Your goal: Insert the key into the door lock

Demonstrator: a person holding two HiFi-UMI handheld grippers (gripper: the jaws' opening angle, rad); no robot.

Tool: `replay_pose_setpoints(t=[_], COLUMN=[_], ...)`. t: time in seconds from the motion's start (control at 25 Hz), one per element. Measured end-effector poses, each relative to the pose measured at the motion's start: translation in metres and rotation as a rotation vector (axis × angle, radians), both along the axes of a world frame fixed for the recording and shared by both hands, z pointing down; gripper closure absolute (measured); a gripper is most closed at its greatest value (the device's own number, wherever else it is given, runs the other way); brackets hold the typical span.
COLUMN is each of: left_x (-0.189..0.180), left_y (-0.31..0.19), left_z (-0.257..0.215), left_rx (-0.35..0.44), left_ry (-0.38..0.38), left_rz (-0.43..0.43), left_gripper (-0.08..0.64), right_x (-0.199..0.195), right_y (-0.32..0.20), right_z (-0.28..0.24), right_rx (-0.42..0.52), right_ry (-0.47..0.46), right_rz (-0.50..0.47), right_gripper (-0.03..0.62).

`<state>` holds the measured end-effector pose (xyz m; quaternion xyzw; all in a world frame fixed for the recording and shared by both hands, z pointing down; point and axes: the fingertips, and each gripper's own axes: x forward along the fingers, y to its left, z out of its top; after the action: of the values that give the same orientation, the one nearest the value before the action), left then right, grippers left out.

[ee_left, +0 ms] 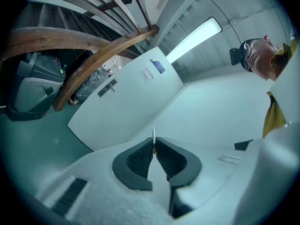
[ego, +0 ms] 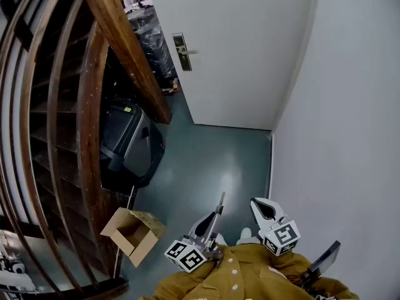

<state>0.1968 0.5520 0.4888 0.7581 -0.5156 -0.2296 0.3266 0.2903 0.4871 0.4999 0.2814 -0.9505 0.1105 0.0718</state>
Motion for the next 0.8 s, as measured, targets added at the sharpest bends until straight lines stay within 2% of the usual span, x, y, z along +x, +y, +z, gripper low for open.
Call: replay_pose_setpoints(t=[0.24, 0.48, 0.64, 0.68, 0.72, 0.8], left_x=[0.005, 0.004, -0.008, -0.013, -0.020, -0.034], left_y=[-0.001, 0.003, 0.008, 0.010, 0.012, 0.018], left_z=[0.000, -0.001, 0.000, 0.002, 0.004, 0.010], left_rx=[0.004, 0.004, -0.007, -0.012, -0.016, -0.021], left_ry=[0.012, 0.007, 0.012, 0.016, 0.020, 0.026], left_rz=[0.000, -0.006, -0.025, -0.033, -0.041, -0.055], left_gripper=[0.535, 0.535, 0.535, 0.535, 0.535, 0.535], right_x=[0.003, -0.002, -0.012, -0.017, -0.023, -0.035], right_y=[0.003, 0.002, 0.001, 0.002, 0.002, 0.004], right_z=[0.000, -0.009, -0.006, -0.003, 0.000, 0.006], right_rx=[0.012, -0.023, -0.034, -0.039, -0.043, -0.037], right_ry=[0.013, -0.070, -0.071, -0.065, -0.057, -0.046], right_rz=[-0.011, -0.032, -0.029, -0.038, -0.047, -0.043], right_gripper=[0.588, 0.586, 0.584, 0.562, 0.495, 0.476])
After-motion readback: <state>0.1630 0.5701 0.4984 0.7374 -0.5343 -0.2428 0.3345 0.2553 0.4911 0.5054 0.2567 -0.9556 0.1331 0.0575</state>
